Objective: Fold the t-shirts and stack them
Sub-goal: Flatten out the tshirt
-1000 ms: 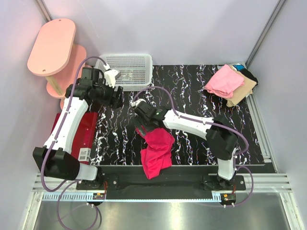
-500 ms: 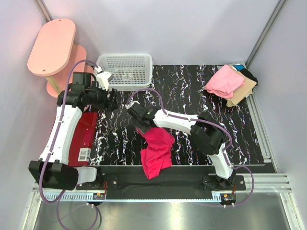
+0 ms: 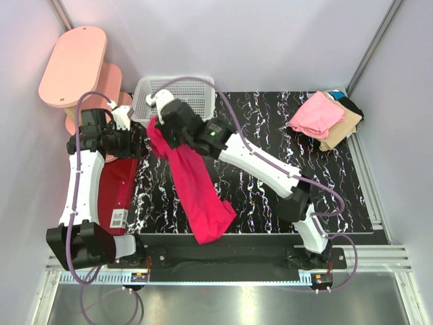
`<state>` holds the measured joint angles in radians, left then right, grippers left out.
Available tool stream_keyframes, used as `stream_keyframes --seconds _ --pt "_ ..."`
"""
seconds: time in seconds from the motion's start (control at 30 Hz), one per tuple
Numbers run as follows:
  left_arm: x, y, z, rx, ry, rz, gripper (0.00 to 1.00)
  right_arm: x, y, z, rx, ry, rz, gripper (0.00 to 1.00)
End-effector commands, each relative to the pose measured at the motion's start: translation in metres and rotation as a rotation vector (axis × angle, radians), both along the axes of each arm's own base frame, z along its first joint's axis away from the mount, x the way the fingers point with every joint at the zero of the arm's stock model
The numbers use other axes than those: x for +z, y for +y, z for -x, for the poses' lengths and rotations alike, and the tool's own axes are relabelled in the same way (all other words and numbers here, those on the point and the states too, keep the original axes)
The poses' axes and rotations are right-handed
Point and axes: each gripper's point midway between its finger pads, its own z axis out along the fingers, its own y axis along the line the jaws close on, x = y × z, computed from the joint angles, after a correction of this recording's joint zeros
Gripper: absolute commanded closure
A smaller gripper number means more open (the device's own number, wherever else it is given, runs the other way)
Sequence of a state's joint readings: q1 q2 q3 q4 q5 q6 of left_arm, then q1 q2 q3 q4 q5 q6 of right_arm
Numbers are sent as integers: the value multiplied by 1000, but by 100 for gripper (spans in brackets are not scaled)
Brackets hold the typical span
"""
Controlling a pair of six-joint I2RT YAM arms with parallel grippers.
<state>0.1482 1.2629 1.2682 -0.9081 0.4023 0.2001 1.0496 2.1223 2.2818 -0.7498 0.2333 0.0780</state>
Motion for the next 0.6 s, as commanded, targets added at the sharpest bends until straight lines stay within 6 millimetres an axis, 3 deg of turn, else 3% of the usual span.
stream_keyframes --seconds 0.0,0.1,0.2,0.23,0.27,0.3,0.33,0.37,0.4,0.43,0.5,0.57 --pt "14 -3 -4 2 -69 41 21 110 -15 1 -33 -194 -124 100" --pt "17 -6 -4 -1 -79 63 21 147 -46 -4 -117 -285 -130 100" --pt "20 -11 -4 -9 -80 87 21 162 -84 -6 -215 -333 -100 100" --pt "21 -12 -3 -13 -80 95 21 148 -95 -10 -252 -325 -51 100" --pt "21 -13 -5 -12 -79 101 21 163 -116 -9 -299 -326 -97 100" --pt "20 -14 -4 -12 -73 110 21 162 -129 -11 -323 -323 -93 100" --pt "21 -16 -5 -18 -74 121 21 136 -138 -13 -352 -286 -58 100" --pt "21 -17 -5 -20 -72 129 21 156 -158 -8 -388 -300 -131 100" --pt "22 -19 -6 -22 -72 139 21 151 -178 -15 -435 -294 -128 100" --pt "23 -21 -6 -25 -71 144 21 133 -192 -17 -474 -275 -93 100" --pt "25 -22 -7 -21 -72 153 21 136 -224 -21 -534 -261 -126 100" --pt "31 -23 -6 -20 -86 159 22 123 -221 -21 -507 -222 -126 100"
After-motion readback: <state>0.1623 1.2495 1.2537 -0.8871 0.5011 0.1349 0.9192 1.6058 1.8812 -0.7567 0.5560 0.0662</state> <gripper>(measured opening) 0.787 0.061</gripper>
